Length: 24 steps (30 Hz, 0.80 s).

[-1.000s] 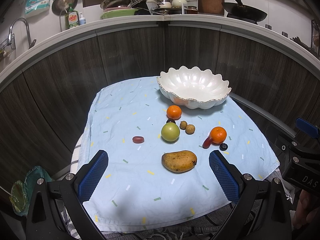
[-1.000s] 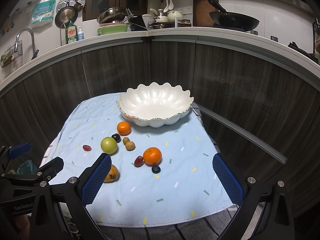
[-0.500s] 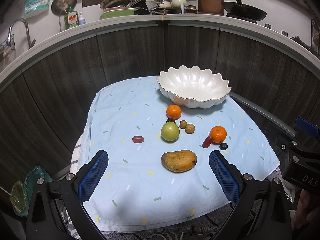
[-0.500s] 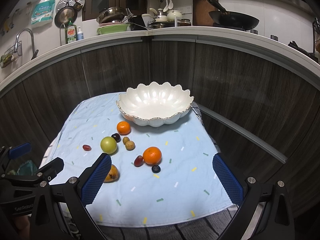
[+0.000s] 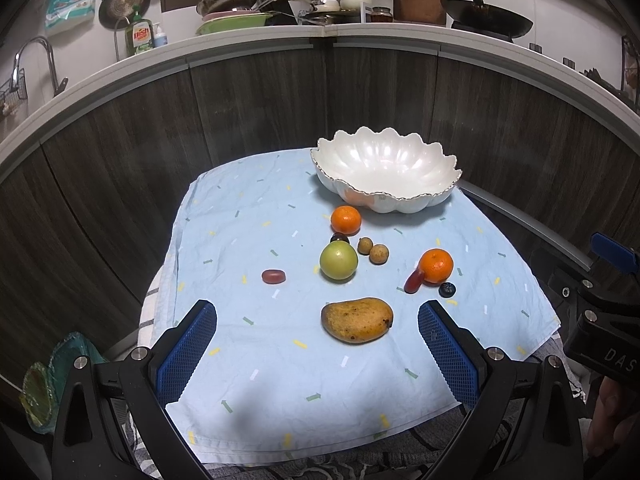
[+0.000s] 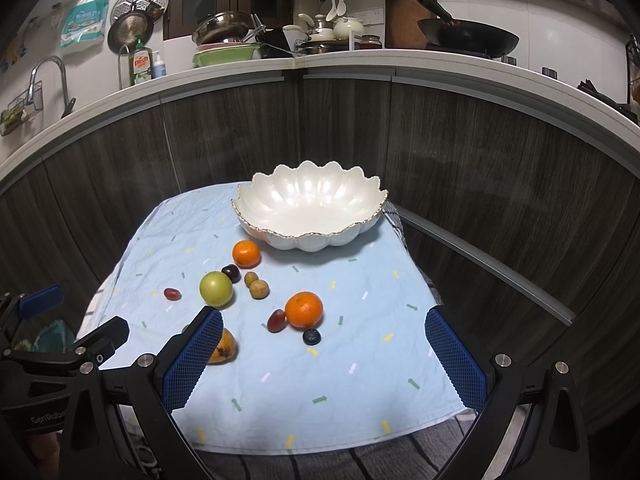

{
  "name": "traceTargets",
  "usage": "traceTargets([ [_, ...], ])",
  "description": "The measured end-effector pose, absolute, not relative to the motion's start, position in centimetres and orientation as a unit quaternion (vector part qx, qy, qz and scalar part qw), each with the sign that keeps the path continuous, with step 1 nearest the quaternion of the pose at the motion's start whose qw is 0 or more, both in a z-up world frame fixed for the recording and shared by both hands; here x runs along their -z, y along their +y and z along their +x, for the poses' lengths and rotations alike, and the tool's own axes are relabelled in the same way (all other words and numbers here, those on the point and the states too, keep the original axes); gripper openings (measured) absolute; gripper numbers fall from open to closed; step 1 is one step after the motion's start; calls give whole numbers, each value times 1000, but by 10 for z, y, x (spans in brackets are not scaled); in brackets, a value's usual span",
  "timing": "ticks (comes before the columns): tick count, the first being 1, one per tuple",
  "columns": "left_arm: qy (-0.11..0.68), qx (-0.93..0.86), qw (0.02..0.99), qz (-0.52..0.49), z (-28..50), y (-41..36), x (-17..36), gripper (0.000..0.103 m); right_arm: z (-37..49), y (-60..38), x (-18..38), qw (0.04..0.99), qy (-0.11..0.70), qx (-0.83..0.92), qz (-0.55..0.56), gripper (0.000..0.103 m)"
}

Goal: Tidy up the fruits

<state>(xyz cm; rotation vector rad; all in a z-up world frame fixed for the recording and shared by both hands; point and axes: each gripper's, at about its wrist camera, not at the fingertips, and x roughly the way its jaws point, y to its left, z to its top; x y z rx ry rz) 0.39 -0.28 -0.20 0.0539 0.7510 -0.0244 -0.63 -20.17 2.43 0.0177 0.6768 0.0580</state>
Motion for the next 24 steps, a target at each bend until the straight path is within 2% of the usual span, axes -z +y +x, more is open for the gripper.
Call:
traceTargets([
  [24, 410, 48, 909, 60, 36, -17, 30, 103, 26, -209, 2, 929, 368, -16, 17, 102],
])
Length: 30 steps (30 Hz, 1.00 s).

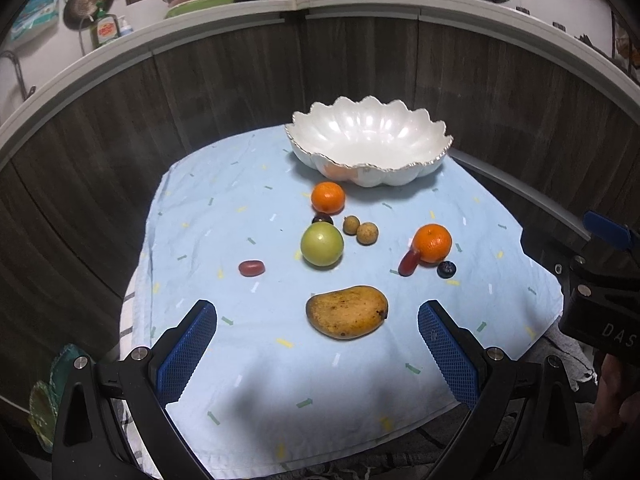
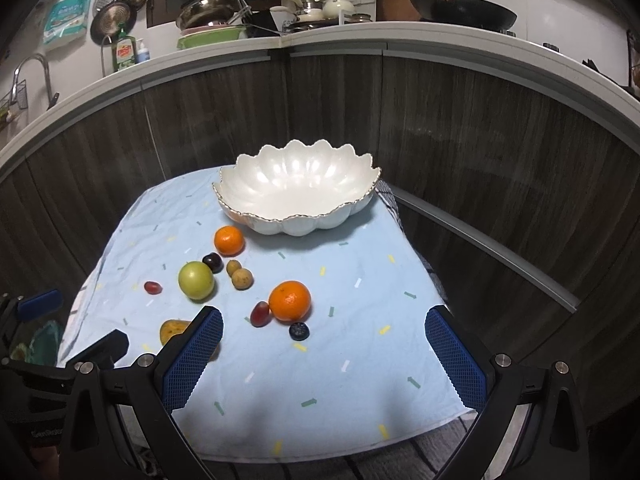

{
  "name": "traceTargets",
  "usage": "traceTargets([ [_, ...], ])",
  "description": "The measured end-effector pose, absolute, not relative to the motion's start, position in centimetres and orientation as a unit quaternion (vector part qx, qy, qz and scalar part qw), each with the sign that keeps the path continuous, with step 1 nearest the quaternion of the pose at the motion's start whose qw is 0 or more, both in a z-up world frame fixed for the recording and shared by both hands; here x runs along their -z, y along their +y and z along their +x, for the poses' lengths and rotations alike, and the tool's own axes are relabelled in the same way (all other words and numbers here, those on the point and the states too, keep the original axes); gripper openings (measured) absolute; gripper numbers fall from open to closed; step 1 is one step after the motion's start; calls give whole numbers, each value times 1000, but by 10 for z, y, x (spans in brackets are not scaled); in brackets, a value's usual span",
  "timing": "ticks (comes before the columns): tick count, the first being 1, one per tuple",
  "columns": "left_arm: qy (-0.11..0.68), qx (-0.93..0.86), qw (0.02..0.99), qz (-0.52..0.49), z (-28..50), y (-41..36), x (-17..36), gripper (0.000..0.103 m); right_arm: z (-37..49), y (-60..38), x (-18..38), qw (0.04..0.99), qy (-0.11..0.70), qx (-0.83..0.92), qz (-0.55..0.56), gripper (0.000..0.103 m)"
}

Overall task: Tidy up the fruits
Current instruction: 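Close the left gripper on the mango while the right gripper grasps the blueberry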

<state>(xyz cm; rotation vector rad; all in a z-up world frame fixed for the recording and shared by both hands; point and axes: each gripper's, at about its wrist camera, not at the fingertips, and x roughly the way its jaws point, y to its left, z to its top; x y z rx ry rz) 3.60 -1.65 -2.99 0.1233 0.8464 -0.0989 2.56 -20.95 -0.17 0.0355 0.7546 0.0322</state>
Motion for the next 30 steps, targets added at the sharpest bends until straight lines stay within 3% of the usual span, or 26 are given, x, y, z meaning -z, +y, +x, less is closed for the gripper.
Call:
traceTargets([
  [25, 480, 93, 869, 81, 92, -31, 103, 102, 75, -201, 49, 915, 404, -18, -7, 102],
  [30, 490, 88, 863, 80, 100, -30, 116, 102, 85, -198, 64, 907, 421, -25, -17, 93],
])
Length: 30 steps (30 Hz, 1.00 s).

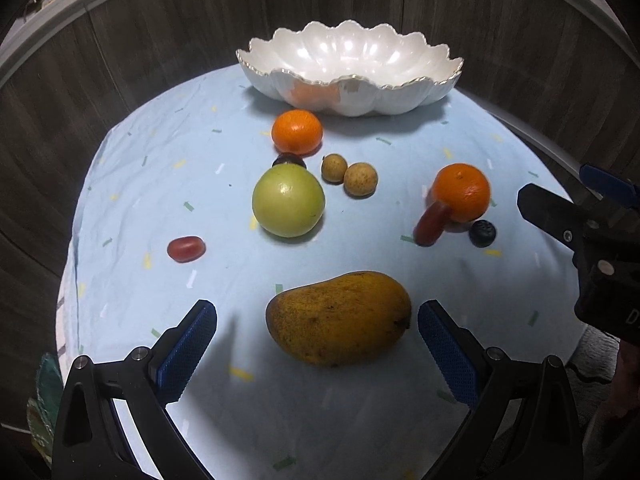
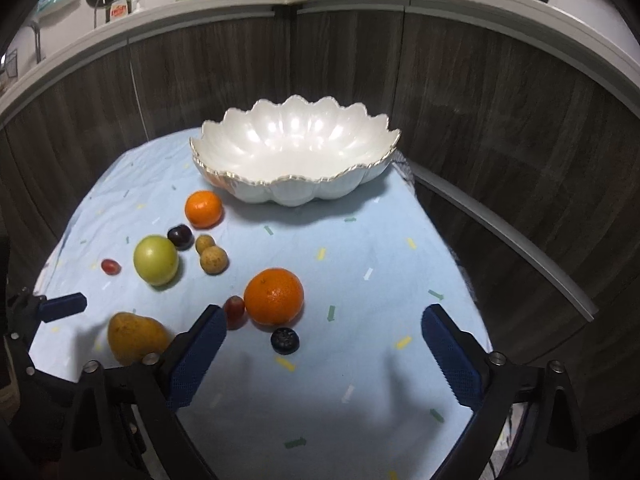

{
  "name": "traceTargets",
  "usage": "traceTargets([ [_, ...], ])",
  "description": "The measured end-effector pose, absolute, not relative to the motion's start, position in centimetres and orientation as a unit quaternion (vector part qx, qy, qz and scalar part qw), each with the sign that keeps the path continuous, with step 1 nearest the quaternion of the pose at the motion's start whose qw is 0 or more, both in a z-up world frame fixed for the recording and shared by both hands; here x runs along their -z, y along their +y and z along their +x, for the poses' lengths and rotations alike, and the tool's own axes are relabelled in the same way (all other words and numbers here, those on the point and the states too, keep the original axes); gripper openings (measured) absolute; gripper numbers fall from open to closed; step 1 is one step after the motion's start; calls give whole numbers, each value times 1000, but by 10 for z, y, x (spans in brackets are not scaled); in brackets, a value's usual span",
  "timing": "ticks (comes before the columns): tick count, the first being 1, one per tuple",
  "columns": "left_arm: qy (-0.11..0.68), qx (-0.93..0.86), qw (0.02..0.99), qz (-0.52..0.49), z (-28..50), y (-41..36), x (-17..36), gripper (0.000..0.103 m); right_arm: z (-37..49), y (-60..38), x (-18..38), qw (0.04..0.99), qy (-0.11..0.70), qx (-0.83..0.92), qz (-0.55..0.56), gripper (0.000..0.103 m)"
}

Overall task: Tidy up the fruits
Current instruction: 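Close the left gripper on the mango while the right gripper grasps the blueberry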

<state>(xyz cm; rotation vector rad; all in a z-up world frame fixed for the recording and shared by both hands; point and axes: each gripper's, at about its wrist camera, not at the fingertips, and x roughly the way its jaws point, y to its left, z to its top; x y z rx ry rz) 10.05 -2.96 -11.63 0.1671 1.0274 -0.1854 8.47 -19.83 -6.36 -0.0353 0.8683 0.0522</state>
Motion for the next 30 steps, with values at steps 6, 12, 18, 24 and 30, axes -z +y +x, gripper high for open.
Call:
traceTargets([
  [6, 493, 92, 862, 78, 104, -30, 126, 102, 92, -195, 80, 898, 438, -42, -20, 77],
  [12, 500, 94, 857, 75, 107, -30, 132, 99, 96, -190, 93, 889, 453, -58, -22, 63],
  [18, 504, 97, 855, 75, 111, -32, 139, 95, 99, -185, 102, 882, 465, -72, -26, 56],
  [24, 496, 101, 860, 68, 111, -33, 142, 92, 103, -182, 108, 876, 474, -79, -26, 51],
  [30, 490, 106, 863, 62, 111, -33, 143, 89, 107, -180, 117, 867, 491, -82, -26, 36],
])
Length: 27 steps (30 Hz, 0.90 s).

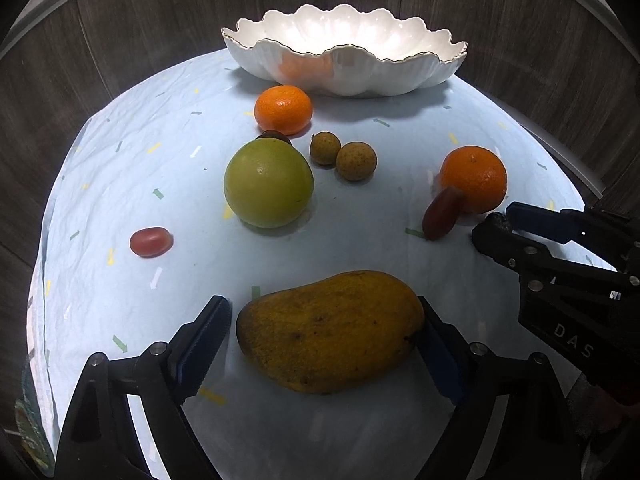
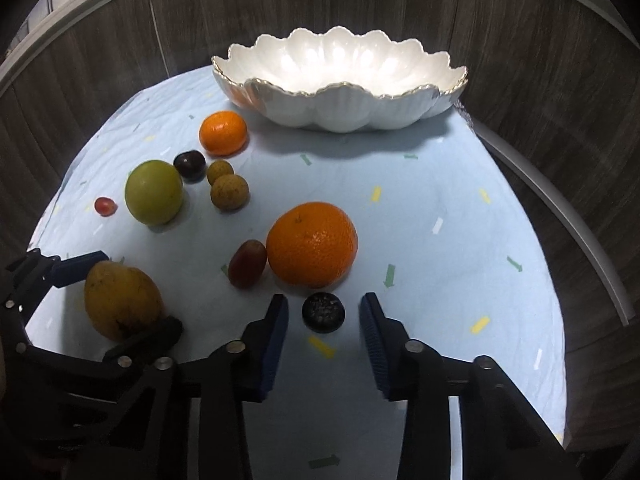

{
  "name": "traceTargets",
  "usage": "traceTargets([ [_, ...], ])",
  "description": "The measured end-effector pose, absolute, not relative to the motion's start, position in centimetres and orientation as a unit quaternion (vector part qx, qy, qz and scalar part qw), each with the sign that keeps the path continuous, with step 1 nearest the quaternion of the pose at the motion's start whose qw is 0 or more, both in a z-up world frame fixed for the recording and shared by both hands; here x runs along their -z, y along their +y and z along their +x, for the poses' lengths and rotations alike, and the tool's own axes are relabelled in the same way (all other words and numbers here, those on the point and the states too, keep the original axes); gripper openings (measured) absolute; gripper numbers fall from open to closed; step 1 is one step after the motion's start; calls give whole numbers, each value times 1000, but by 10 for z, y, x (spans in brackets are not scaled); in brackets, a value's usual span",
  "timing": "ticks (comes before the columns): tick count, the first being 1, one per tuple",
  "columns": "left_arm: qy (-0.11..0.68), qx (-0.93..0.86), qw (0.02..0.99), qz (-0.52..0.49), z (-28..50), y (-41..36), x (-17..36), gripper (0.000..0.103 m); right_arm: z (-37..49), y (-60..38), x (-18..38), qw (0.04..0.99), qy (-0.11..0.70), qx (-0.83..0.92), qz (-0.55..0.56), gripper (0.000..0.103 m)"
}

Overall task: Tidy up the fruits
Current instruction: 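Close the left gripper on the mango while the right gripper grasps the blueberry, then lift the mango and blueberry and carry both over the white bowl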

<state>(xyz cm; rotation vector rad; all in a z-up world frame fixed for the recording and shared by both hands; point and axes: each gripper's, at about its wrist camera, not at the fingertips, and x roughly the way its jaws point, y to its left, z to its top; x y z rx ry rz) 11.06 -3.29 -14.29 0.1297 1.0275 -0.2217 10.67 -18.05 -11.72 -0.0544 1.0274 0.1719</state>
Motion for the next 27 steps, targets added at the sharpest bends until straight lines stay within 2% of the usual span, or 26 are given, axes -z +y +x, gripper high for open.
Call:
traceTargets([
  [5, 481, 113, 867, 61, 108, -35, 142, 80, 104, -177, 117, 867, 490, -88, -35, 27],
  [8, 479, 115, 868, 65, 106, -36, 142, 79, 103, -175, 116, 867, 489, -92, -38, 21],
  [19, 480, 104, 869, 66, 105, -33, 136, 77, 99, -178, 107, 872, 481, -88, -31, 20],
  [27, 450, 97, 885, 71, 95, -32, 113, 77, 90, -179, 89, 882, 461, -88, -26, 20],
])
